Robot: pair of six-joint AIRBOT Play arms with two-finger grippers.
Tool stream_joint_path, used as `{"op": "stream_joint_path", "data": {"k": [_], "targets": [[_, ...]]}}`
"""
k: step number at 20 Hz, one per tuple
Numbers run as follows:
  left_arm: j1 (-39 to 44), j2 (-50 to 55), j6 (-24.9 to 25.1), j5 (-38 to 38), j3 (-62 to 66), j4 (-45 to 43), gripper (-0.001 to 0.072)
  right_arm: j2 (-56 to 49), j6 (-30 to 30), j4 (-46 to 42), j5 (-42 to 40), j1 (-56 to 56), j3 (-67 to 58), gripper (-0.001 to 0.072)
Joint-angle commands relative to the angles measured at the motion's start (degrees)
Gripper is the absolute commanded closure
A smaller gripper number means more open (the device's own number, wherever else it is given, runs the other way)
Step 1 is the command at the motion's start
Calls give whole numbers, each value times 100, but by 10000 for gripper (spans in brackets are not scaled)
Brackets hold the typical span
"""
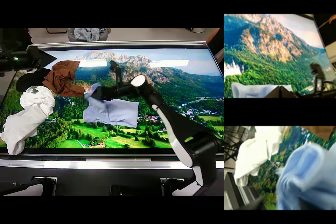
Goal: Fold the shirts.
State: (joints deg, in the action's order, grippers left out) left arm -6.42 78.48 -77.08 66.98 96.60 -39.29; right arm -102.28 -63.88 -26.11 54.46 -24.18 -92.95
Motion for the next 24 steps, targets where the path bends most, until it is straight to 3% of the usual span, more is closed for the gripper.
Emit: {"op": "stream_joint_path", "data": {"k": [1, 4, 6, 9, 11, 13, 16, 19, 20, 21, 22, 24], "targets": [[-173, -332, 22, 208, 4, -42, 679, -409, 411, 398, -372, -186, -7, 20], [-160, -332, 127, 382, 4, -44, 679, 13, 472, -531, 103, 546, -7, 23], [-160, -332, 199, 396, 4, -44, 678, 387, 151, -1958, 629, 1266, -7, 26], [-160, -330, 212, 396, 4, -44, 679, 557, -715, -4282, 2354, 2337, 68, 29], [-160, -328, 212, 396, 4, -44, 679, 531, -627, -4157, 2680, 2634, 623, 28], [-160, -326, 210, 396, 4, -44, 679, 520, -280, -3239, 2173, 2562, 1329, 9], [-160, -326, 208, 402, 4, -44, 678, 273, -262, -2236, 1228, 2271, 1803, 10], [-160, -326, 208, 409, 4, -42, 678, -22, -282, -1510, 1010, 2026, 1801, 51], [-160, -326, 208, 409, 4, -44, 678, -66, -166, -1222, 979, 1961, 1794, 144], [-160, -326, 210, 409, 4, -44, 678, -52, 83, -964, 988, 1952, 1784, 506], [-160, -323, 208, 407, 4, -44, 678, -9, 254, -693, 973, 1993, 1749, 666], [-160, -317, 210, 409, 4, -44, 678, 146, 1016, -415, 1016, 2267, 1478, 664]]}}
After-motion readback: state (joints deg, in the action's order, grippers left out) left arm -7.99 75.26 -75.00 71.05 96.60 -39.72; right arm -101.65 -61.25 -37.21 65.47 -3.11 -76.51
